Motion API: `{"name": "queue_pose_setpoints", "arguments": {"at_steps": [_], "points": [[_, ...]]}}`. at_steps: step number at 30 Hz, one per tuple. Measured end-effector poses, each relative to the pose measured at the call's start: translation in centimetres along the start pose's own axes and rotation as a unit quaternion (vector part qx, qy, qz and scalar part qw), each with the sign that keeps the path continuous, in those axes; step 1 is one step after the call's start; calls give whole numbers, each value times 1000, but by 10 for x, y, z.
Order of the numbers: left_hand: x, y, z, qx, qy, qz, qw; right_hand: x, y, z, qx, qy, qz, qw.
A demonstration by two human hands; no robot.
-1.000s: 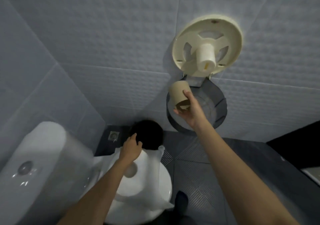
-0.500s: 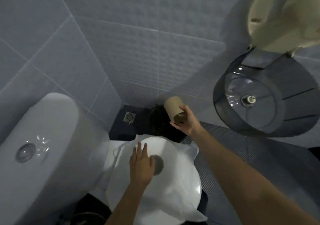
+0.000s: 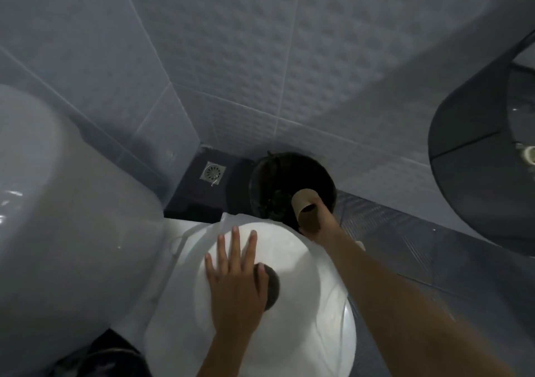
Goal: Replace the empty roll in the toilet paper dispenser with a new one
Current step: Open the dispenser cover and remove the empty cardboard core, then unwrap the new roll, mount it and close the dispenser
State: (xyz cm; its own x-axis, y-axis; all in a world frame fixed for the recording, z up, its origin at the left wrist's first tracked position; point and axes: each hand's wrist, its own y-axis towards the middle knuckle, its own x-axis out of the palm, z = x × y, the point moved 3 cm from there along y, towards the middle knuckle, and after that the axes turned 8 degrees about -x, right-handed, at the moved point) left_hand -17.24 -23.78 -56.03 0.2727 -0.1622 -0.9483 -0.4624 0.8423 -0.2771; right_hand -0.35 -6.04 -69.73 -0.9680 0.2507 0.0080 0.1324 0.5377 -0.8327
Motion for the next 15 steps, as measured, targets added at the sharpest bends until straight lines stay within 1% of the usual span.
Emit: {"name": "queue_pose_setpoints", "arguments": {"at_steps": [2,4,7,10,12,15], "points": [[1,-1,0,-1,4,13,1000,11,-28,-12,-11,35,0,999],[2,-1,0,-1,0,19,1000,14,-38,-17,-14,63,4,998],[4,-2,-1,-2,-1,29,1000,15,-42,-17,-9,65,-10,998],[4,-2,-1,-4,-1,33,999,16,-54,-21,-21,57,-4,998],[4,-2,0,-3,-2,40,999,16,-68,-26,-60,29,4,998],[4,-5,0,8,-8,60,998,12,-106,-36,-159,-31,-5,987]]}}
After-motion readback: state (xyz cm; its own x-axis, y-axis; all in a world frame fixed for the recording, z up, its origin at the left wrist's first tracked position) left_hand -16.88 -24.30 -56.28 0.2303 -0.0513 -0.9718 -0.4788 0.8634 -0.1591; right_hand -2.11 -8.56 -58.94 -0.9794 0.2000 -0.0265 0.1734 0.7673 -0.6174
